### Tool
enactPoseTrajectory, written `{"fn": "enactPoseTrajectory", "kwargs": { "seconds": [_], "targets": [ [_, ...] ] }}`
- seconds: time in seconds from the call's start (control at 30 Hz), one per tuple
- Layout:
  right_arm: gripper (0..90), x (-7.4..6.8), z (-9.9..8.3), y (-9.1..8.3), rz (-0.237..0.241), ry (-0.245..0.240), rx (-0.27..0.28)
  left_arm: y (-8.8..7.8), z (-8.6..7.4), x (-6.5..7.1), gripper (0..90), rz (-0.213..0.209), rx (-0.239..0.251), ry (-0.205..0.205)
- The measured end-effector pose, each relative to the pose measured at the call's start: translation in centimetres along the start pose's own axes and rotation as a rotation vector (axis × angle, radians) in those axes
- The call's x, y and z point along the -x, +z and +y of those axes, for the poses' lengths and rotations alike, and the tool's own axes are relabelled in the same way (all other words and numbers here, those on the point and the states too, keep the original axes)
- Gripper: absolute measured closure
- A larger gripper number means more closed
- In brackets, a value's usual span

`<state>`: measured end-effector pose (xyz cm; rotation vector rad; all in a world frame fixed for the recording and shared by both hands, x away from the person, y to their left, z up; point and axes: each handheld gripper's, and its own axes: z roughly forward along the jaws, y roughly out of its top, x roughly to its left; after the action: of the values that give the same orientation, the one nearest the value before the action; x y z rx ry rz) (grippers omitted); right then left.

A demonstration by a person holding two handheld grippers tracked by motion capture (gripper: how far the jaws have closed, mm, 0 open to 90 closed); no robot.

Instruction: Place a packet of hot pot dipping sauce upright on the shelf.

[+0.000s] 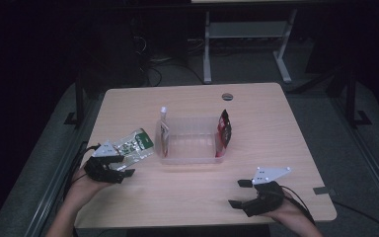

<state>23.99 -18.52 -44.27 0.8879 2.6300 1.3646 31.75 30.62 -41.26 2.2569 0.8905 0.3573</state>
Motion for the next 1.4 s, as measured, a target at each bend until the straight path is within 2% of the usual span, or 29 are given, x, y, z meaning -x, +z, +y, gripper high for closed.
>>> {"fn": "enactPoseTrajectory", "kwargs": {
  "seconds": [0.1,0.2,0.33,0.4,0.47,0.5,0.53,0.57,0.67,0.73,0.83,0.97,1.07,1.2,1.23,1.3,1.4],
  "targets": [
    [21.7,-0.1,0.1,0.0,0.002,-0.008,0.001,-0.1,0.3,-1.7,31.0,0.029,0.002,-0.016],
    [21.7,0.0,0.1,0.1,0.002,0.000,0.004,0.0,0.6,-3.4,31.0,0.058,-0.011,-0.002],
    [21.7,0.0,0.0,0.1,-0.003,-0.003,-0.001,0.4,0.8,-5.5,30.9,0.069,-0.023,-0.010],
    [21.7,0.1,0.0,0.0,-0.004,-0.004,-0.001,0.9,0.7,-6.5,29.9,0.060,-0.024,-0.024],
    [21.7,0.1,0.0,0.1,-0.005,-0.004,-0.003,1.3,0.6,-7.2,29.0,0.079,-0.035,-0.012],
    [21.7,0.1,0.0,0.1,-0.003,-0.003,-0.004,1.6,0.5,-7.8,28.7,0.080,-0.032,-0.010],
    [21.7,0.1,0.0,0.1,-0.001,-0.004,-0.005,1.8,0.4,-8.1,28.1,0.072,-0.030,-0.029],
    [21.7,0.1,0.0,0.2,-0.003,-0.003,-0.005,2.0,0.3,-8.5,27.4,0.071,-0.033,-0.032],
    [21.7,0.1,0.0,0.3,-0.002,-0.007,-0.009,2.7,0.0,-9.5,25.4,0.057,-0.073,-0.031],
    [21.8,0.1,0.0,0.3,0.000,-0.004,-0.019,3.1,-0.4,-10.1,23.1,0.046,-0.045,-0.058],
    [21.8,0.1,-0.1,0.3,-0.002,-0.007,-0.018,3.7,-0.7,-10.5,20.4,0.027,-0.023,-0.090],
    [21.8,0.1,-0.1,0.2,-0.006,-0.001,-0.020,4.5,-1.3,-10.7,19.5,0.020,-0.072,-0.088],
    [21.9,0.2,-0.2,0.1,-0.008,-0.005,-0.020,4.5,-1.6,-10.8,21.3,-0.003,-0.059,-0.103],
    [22.0,0.2,-0.2,0.3,-0.011,-0.009,-0.025,4.6,-2.1,-10.7,28.4,-0.025,-0.024,-0.116],
    [22.0,0.1,-0.2,0.3,-0.011,-0.008,-0.026,4.5,-2.1,-10.8,31.1,-0.026,-0.038,-0.097],
    [22.0,0.1,-0.2,0.3,-0.011,-0.008,-0.030,4.5,-2.1,-10.7,39.3,-0.032,-0.035,-0.094],
    [22.3,0.0,-0.2,0.3,-0.011,-0.009,-0.027,4.5,-2.0,-10.6,48.5,-0.019,-0.044,-0.082]
  ]
}}
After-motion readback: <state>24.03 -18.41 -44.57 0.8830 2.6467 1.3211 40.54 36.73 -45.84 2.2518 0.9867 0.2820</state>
